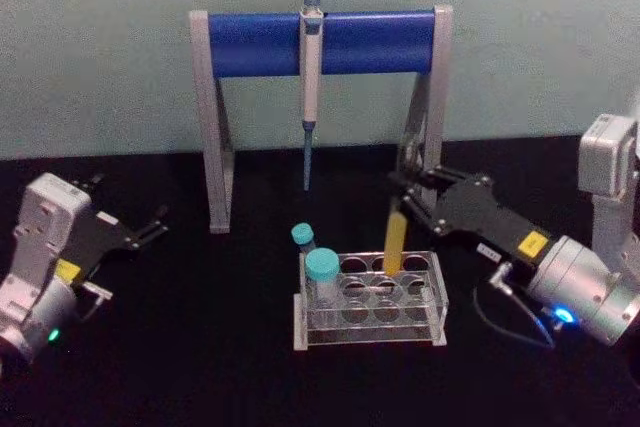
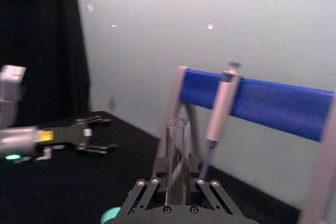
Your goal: Pick up the test tube from the test tube rack, shake it, then place it back into the test tube rack.
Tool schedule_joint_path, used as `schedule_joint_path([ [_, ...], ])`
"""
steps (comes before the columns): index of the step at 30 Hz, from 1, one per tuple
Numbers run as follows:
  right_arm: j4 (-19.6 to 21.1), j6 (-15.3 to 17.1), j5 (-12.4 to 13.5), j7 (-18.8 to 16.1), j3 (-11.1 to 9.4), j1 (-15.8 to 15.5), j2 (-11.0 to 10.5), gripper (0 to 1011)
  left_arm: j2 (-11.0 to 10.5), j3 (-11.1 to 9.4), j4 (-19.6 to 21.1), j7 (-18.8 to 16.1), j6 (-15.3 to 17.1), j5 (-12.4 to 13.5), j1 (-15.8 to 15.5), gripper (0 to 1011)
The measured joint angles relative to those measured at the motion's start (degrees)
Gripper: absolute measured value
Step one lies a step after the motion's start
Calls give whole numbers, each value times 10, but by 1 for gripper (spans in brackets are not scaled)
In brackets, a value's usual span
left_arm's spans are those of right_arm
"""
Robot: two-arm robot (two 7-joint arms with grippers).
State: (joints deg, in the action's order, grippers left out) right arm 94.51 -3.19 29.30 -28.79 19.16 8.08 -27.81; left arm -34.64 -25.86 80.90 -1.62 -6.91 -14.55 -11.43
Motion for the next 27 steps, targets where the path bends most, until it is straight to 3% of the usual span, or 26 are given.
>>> schedule_joint_path([
  [6, -1, 2, 7, -18, 18, 11, 2, 229, 0, 0, 0, 0, 0, 0, 0, 1001],
  [14, -37, -8, 7, -19, 37, 50, 24, 229, 0, 0, 0, 0, 0, 0, 0, 1001],
  [27, -77, -19, -13, 19, 24, 78, 46, 229, 0, 0, 0, 0, 0, 0, 0, 1001],
])
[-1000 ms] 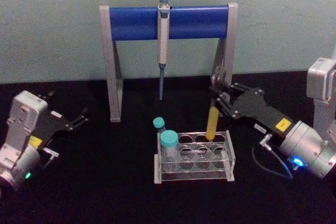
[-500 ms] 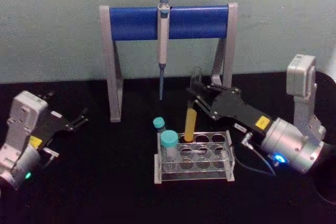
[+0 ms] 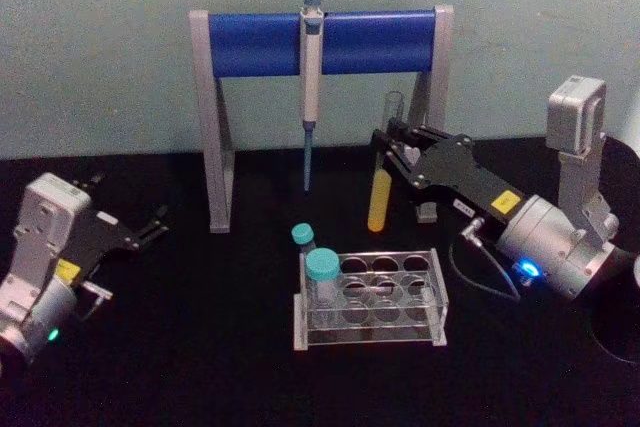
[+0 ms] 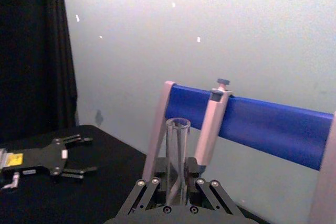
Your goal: Pick up the test tube from the test tube rack, shake it, then place it back into the test tube rack.
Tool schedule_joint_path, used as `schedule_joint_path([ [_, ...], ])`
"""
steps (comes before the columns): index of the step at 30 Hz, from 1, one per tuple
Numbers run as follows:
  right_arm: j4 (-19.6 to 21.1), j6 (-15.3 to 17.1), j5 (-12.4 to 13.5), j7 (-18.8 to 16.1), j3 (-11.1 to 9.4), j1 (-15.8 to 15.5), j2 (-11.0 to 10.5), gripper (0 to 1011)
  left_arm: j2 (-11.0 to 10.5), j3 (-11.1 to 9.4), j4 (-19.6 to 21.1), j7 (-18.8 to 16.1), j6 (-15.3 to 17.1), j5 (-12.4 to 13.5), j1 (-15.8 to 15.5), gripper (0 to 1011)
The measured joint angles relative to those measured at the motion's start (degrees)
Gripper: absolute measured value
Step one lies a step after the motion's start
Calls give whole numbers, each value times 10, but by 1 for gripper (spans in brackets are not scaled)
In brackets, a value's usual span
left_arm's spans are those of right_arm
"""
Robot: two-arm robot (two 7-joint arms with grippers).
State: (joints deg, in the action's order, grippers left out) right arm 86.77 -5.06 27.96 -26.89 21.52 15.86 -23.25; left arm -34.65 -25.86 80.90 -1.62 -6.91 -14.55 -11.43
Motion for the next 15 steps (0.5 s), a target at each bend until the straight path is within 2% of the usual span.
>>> schedule_joint_path([
  [10, -2, 3, -2, 5, -12, -4, 0, 229, 0, 0, 0, 0, 0, 0, 0, 1001],
  [15, 10, 6, -3, 11, -22, -15, -7, 229, 0, 0, 0, 0, 0, 0, 0, 1001],
])
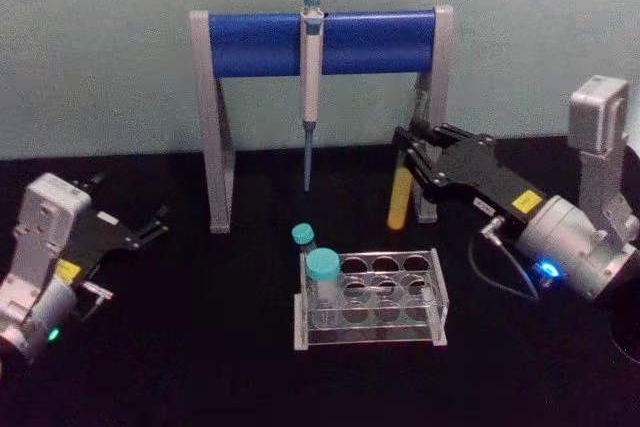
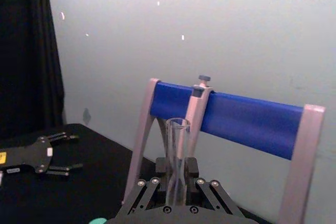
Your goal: Pick up the test tube from the test tube rack, shake it, then place it back into the test tube rack.
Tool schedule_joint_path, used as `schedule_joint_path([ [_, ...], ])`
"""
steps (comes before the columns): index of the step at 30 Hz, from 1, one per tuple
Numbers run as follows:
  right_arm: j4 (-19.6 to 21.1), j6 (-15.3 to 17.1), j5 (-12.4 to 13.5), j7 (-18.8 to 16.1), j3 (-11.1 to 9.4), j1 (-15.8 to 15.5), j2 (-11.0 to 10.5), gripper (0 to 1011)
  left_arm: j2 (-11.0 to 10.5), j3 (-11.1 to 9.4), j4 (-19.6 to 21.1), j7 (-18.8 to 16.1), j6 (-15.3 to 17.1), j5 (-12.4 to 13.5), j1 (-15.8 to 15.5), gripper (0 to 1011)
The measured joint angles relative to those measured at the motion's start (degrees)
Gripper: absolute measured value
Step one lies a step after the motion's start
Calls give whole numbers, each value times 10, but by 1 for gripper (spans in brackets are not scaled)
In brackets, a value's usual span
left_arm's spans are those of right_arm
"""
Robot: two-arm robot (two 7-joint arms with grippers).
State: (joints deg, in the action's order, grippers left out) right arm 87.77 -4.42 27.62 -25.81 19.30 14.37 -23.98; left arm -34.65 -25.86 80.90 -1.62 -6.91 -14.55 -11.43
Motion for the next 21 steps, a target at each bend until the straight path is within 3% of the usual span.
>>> schedule_joint_path([
  [13, 80, 23, 2, 4, -24, -66, -43, 229, 0, 0, 0, 0, 0, 0, 0, 1001],
  [21, 99, 31, 13, -21, -4, -74, -49, 229, 0, 0, 0, 0, 0, 0, 0, 1001],
])
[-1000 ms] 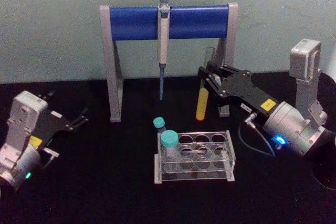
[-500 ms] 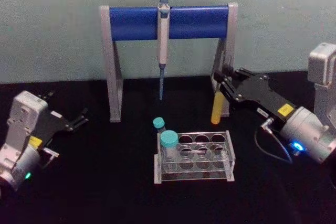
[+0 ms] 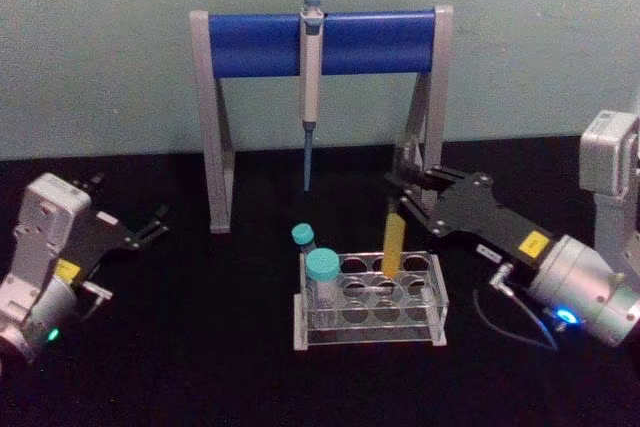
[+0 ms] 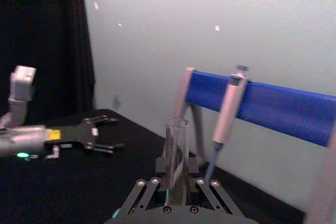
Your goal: Pick up the test tube from the test tube rack, shake it, then place it back into the test tube rack.
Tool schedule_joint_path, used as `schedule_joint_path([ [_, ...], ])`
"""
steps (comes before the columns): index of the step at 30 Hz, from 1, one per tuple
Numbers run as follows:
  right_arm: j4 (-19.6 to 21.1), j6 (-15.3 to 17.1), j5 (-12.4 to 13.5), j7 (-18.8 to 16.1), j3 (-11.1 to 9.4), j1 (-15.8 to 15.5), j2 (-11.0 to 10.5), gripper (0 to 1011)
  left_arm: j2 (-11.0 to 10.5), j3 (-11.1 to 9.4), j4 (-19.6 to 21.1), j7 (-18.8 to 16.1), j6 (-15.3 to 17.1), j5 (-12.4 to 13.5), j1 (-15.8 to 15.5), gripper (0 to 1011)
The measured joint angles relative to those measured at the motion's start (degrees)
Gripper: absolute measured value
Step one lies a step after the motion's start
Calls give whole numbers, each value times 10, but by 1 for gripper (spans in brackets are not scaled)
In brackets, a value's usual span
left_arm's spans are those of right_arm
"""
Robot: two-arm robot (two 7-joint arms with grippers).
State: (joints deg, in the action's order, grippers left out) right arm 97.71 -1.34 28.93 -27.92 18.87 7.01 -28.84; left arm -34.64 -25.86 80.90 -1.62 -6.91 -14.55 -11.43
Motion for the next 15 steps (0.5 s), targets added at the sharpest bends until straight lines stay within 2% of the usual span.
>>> schedule_joint_path([
  [8, -34, -9, 10, -17, 29, 36, 25, 229, 0, 0, 0, 0, 0, 0, 0, 1001],
  [15, -71, -22, 10, -14, 38, 67, 45, 228, 0, 0, 0, 0, 0, 0, 0, 1001],
])
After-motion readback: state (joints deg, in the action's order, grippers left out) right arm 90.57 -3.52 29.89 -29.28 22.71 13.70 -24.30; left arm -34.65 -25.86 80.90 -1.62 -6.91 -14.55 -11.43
